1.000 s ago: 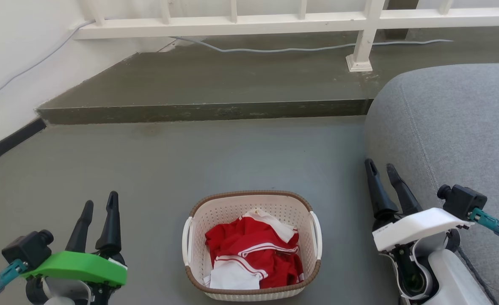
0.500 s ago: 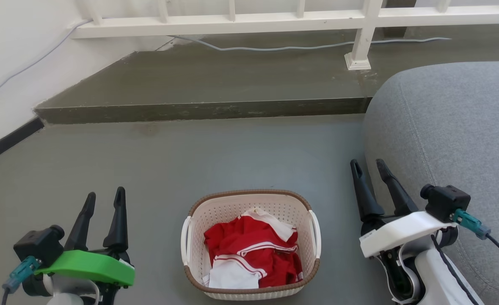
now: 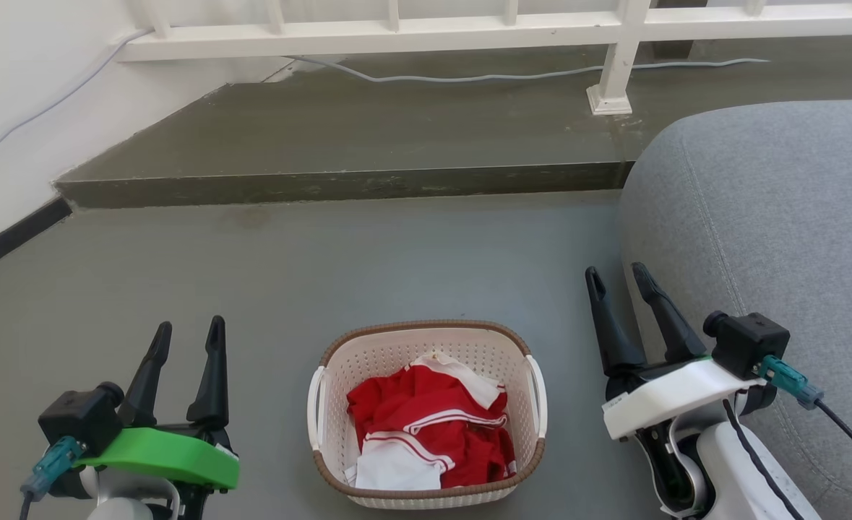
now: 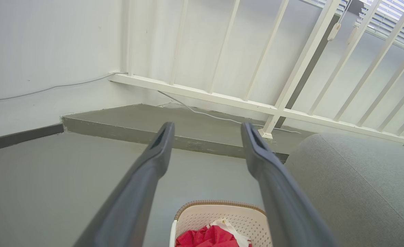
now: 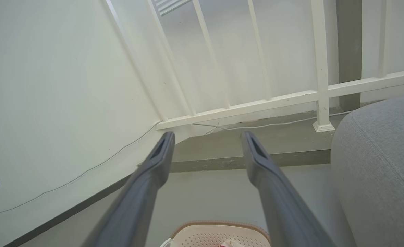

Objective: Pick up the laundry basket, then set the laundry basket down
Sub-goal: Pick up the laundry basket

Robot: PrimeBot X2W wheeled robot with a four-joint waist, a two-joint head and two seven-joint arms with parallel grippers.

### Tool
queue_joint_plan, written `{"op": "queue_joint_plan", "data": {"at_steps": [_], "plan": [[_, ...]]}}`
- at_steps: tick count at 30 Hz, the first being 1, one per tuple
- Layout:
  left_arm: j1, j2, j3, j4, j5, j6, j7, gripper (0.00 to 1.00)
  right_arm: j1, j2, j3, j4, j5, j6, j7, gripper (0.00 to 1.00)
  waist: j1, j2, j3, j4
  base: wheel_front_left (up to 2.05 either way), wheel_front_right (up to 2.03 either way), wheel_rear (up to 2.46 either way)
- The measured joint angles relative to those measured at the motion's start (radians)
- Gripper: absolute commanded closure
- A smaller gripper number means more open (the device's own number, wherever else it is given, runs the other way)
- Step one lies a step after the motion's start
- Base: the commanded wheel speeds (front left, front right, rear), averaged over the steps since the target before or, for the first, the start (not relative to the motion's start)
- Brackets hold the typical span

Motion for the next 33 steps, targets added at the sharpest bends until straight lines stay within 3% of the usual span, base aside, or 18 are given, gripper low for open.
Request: {"op": "queue_joint_plan", "data": {"at_steps": [16, 33], "plan": [[0.000, 0.001, -0.007, -0.023, 0.000, 0.000, 0.000, 0.00, -0.001, 0.000, 0.011, -0.005, 0.002, -0.026, 0.000, 0.00, 0.0000, 0.0000, 0.019, -0.002, 0.00, 0.00, 0.00], [-0.035, 0.048, -0.025, -0.079, -0.019, 0.000, 0.000, 0.00, -0.032, 0.000, 0.016, -0.021, -0.058, -0.103, 0.000, 0.00, 0.0000, 0.0000, 0.148, -0.019, 0.00, 0.00, 0.00]]}}
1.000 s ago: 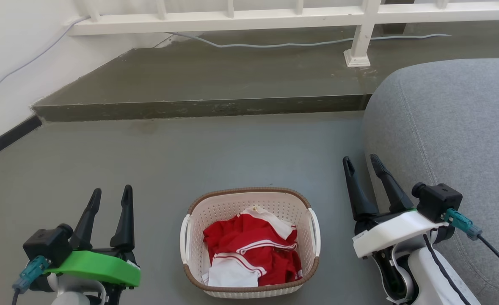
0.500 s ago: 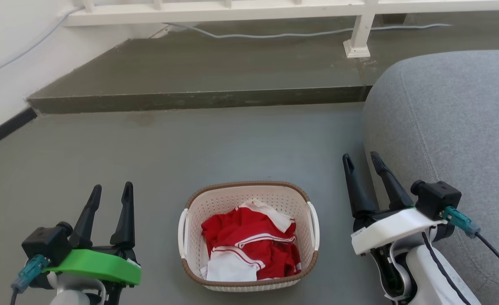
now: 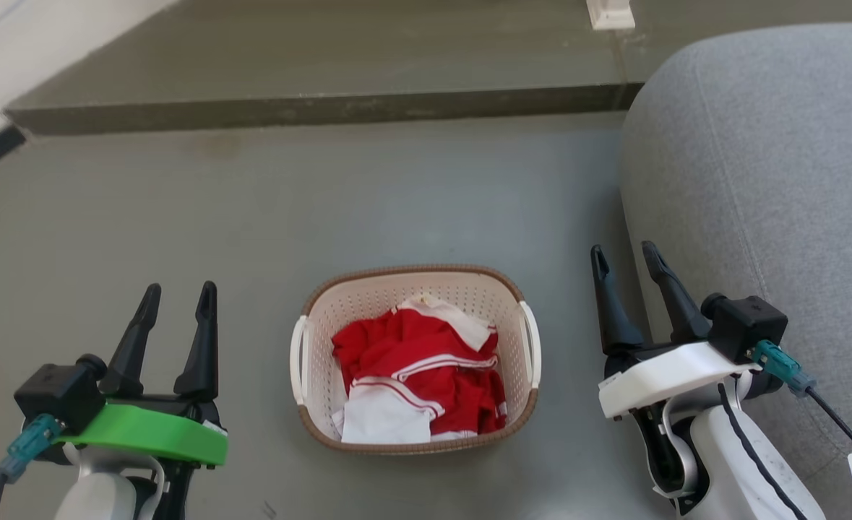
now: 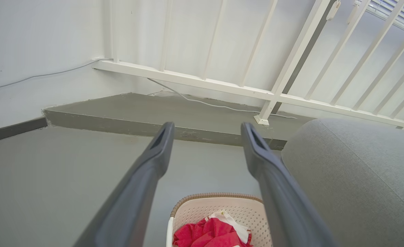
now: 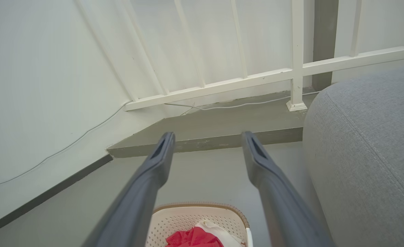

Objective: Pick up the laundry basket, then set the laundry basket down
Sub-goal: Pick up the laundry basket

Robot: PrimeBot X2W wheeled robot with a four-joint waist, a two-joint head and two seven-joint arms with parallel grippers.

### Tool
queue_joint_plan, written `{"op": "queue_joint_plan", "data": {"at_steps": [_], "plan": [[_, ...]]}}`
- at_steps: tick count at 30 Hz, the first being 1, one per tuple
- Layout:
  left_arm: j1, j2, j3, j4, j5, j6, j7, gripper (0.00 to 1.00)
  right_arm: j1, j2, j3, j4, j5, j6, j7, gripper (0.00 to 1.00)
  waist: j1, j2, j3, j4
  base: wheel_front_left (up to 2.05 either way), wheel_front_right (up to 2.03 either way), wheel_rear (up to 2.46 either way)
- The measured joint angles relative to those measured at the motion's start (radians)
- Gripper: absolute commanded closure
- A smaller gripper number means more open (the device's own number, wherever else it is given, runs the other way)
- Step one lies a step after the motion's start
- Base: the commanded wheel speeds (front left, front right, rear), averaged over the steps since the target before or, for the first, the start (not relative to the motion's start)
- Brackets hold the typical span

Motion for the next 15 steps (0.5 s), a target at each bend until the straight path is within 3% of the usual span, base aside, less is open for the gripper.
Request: {"op": "queue_joint_plan", "data": {"at_steps": [15], "plan": [[-0.105, 0.092, -0.092, 0.061, -0.079, 0.000, 0.000, 0.00, -0.102, -0.001, 0.013, 0.038, 0.001, -0.037, -0.004, 0.00, 0.0001, 0.0000, 0.212, -0.012, 0.00, 0.00, 0.00]]}}
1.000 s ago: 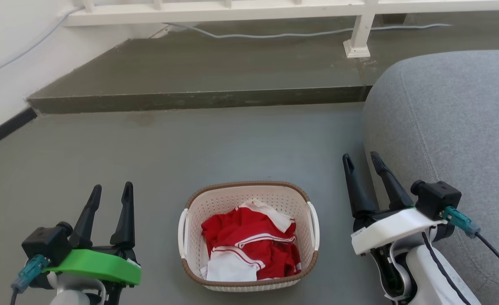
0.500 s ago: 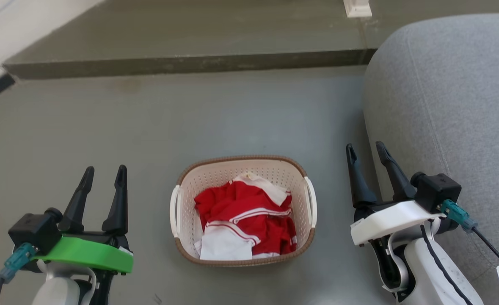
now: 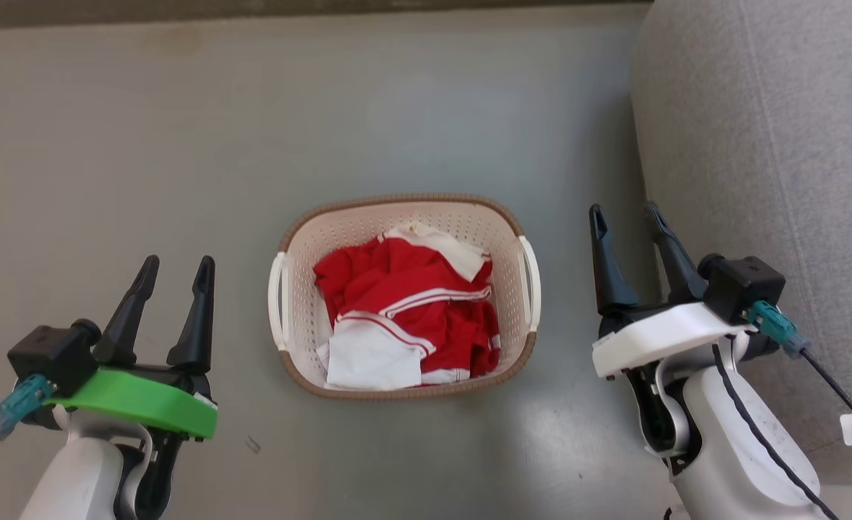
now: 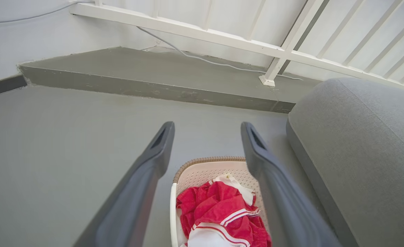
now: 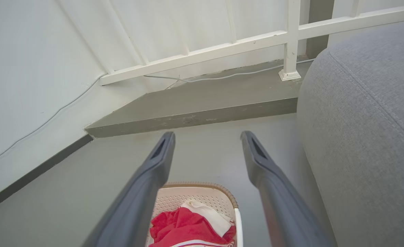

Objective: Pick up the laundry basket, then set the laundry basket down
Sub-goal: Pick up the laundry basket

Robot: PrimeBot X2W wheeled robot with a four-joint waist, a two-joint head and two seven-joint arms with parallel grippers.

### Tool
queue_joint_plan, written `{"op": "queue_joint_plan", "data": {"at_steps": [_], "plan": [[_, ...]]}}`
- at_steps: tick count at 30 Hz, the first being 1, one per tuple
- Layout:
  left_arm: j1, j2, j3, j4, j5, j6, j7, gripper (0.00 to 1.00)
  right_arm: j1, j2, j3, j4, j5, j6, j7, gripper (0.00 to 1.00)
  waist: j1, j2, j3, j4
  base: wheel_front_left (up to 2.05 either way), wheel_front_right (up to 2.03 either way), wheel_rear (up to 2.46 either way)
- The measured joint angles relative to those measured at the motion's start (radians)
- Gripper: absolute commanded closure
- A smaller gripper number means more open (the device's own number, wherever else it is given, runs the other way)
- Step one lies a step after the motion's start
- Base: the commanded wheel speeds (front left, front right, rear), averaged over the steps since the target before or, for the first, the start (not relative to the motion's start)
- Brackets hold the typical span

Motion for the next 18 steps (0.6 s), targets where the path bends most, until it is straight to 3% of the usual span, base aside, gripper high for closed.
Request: {"op": "queue_joint_plan", "data": {"at_steps": [18], "plan": [[-0.216, 0.091, -0.133, 0.187, -0.123, 0.000, 0.014, 0.00, -0.163, -0.006, 0.055, 0.151, 0.047, -0.018, 0.000, 0.00, 0.0001, 0.0000, 0.244, -0.010, 0.00, 0.00, 0.00]]}}
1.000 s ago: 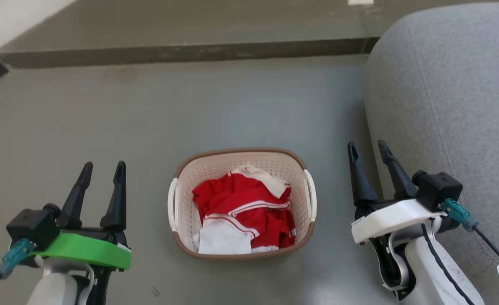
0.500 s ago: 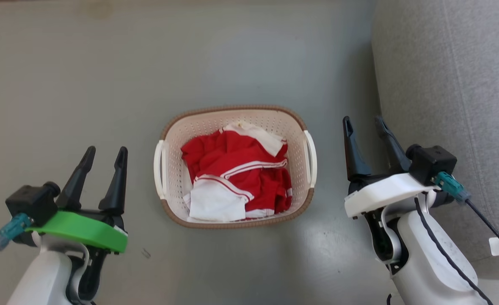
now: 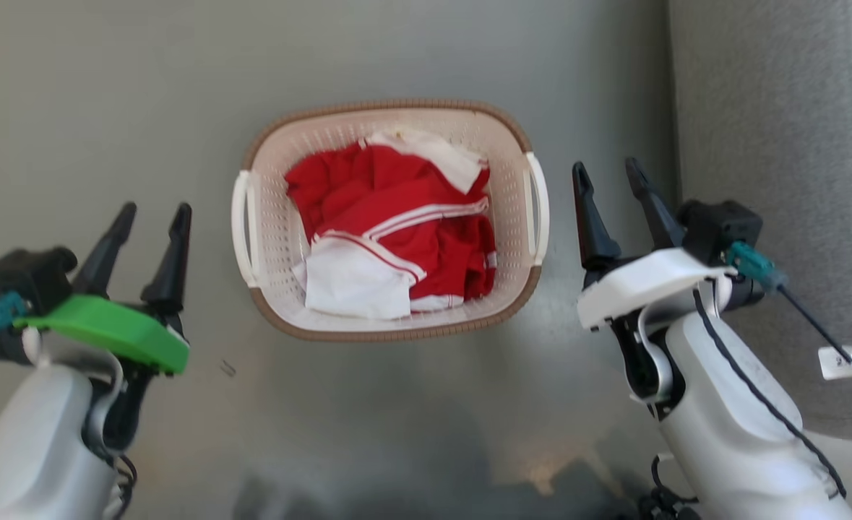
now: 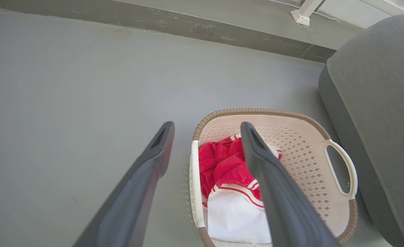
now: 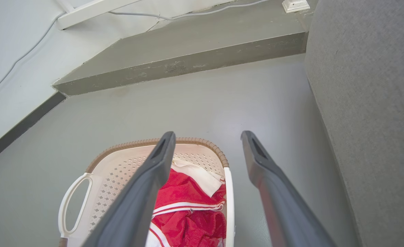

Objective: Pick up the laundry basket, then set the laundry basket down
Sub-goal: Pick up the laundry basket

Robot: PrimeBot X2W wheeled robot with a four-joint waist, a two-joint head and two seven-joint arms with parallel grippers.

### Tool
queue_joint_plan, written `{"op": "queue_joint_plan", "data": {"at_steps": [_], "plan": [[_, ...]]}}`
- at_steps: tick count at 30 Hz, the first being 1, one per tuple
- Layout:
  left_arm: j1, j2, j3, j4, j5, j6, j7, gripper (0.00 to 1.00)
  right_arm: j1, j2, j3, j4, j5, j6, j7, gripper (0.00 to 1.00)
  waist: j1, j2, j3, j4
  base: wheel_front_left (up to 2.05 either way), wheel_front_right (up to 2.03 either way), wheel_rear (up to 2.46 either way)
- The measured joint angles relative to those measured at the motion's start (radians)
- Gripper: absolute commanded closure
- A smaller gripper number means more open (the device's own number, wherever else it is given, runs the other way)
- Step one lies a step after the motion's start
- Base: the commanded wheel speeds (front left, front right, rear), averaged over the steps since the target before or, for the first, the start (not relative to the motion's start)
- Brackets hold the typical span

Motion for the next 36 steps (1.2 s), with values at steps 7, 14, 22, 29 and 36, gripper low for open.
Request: {"op": "queue_joint_plan", "data": {"at_steps": [7, 14, 22, 29, 36], "plan": [[-0.105, 0.026, -0.050, 0.060, -0.043, 0.000, 0.030, 0.00, -0.070, -0.002, 0.036, 0.077, 0.051, -0.007, 0.000, 0.00, 0.0000, 0.0000, 0.101, -0.008, 0.00, 0.00, 0.00], [-0.204, 0.052, -0.116, 0.111, -0.052, 0.000, 0.061, 0.00, -0.162, -0.003, 0.069, 0.131, 0.105, -0.009, 0.000, 0.00, 0.0000, 0.0000, 0.201, -0.015, 0.00, 0.00, 0.00], [-0.298, 0.059, -0.201, 0.144, -0.056, 0.000, 0.071, 0.00, -0.248, -0.005, 0.102, 0.203, 0.144, -0.015, 0.000, 0.00, 0.0000, 0.0000, 0.302, -0.023, 0.00, 0.00, 0.00], [-0.344, 0.062, -0.247, 0.219, -0.070, 0.000, 0.086, 0.00, -0.300, -0.005, 0.132, 0.274, 0.185, -0.016, 0.000, 0.00, 0.0000, 0.0000, 0.370, -0.026, 0.00, 0.00, 0.00], [-0.396, 0.057, -0.292, 0.251, -0.103, -0.007, 0.077, 0.00, -0.355, -0.006, 0.151, 0.302, 0.212, -0.016, 0.000, 0.00, -0.0001, 0.0000, 0.413, -0.025, 0.00, 0.00, 0.00]]}}
